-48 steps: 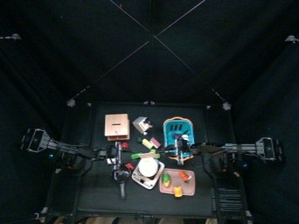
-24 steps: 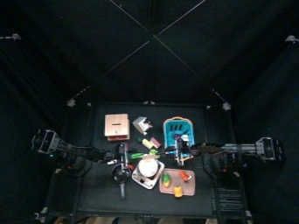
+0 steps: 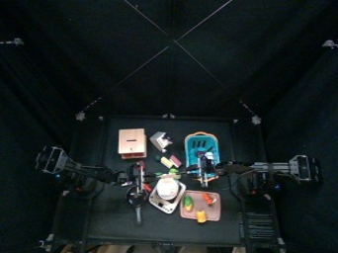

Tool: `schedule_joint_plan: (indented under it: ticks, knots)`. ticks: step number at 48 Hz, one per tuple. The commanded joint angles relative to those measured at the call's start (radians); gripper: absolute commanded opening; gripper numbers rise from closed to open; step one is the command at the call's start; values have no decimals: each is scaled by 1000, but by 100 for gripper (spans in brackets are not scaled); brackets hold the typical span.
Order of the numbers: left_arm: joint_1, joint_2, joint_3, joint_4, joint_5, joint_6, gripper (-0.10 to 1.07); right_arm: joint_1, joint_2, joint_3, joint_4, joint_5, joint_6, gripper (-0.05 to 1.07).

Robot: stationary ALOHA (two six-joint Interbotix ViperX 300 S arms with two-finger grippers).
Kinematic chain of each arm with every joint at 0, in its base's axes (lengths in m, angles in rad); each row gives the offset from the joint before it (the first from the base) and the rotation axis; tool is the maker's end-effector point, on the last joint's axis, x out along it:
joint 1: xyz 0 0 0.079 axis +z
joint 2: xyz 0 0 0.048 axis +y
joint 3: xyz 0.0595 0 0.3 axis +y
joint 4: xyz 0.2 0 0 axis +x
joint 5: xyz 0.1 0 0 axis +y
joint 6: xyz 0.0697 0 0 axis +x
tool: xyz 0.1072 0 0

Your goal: Grab cleaver with other hand

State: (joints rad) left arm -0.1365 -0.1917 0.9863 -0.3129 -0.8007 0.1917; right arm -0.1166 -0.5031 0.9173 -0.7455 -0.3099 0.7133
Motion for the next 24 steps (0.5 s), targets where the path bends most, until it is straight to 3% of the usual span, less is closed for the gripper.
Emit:
schedule_joint_plan:
  ticks: [1,17,24]
  knots:
    - [3,-5,-11,21,-25,2,31,2,-9,-6,5,-6,2,58]
    - [3,-5,-5,26,-35,2,29,2,-8,3,21,-5,14,59]
    - [5,-5,0,25,-35,2,29,6,-11,11,144,17,15,67]
